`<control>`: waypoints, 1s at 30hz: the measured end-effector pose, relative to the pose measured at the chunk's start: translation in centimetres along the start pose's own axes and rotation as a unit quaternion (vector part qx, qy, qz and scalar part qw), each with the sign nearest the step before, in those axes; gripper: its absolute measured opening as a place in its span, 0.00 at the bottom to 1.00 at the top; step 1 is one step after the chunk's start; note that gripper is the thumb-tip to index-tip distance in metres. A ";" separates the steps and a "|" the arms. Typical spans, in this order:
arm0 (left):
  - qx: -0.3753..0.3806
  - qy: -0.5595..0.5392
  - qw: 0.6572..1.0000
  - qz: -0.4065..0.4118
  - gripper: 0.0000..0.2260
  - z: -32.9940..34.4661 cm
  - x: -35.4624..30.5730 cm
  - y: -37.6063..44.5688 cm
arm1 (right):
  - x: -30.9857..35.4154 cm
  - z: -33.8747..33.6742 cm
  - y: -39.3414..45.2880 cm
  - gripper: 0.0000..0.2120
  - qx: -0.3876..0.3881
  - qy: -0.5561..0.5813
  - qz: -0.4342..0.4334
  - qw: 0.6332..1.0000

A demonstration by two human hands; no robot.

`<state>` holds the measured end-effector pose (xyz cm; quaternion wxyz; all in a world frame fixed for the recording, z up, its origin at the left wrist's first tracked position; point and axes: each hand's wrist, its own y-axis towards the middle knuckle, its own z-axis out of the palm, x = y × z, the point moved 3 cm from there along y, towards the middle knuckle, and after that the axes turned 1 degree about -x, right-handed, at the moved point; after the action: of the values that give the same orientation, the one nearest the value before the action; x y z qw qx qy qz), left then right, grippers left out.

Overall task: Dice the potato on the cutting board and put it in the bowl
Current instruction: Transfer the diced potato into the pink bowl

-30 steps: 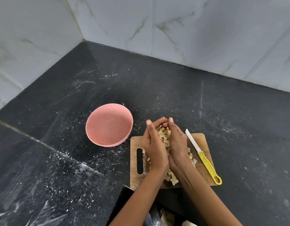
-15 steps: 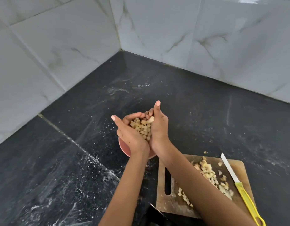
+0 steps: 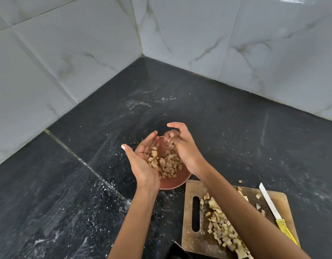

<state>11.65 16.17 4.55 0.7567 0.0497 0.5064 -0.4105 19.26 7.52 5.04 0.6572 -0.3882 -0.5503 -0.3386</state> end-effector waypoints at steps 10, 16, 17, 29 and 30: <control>0.010 -0.030 0.999 -0.031 0.37 -0.5 -1.1 0.3 | 0.2 2.1 -2.4 0.11 0.185 -0.221 -0.168 0.943; 0.050 0.006 0.998 -0.042 0.32 -0.3 -1.4 0.3 | 1.0 0.4 -1.4 0.07 0.111 -0.291 -0.185 0.932; 0.058 0.020 0.997 -0.040 0.30 -0.4 -1.5 0.3 | 1.4 0.1 -1.2 0.07 0.108 -0.307 -0.182 0.928; 0.070 0.184 0.980 -0.013 0.18 -0.4 -2.0 -0.5 | 2.3 0.7 -0.7 0.07 0.084 -0.421 -0.137 0.893; 0.070 0.186 0.980 -0.010 0.19 -0.4 -2.1 -0.5 | 2.2 0.7 -0.7 0.08 0.099 -0.431 -0.126 0.888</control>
<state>10.68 17.23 6.22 0.6401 0.1725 0.6087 -0.4359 18.65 7.78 7.35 0.3423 -0.3568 -0.8540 -0.1616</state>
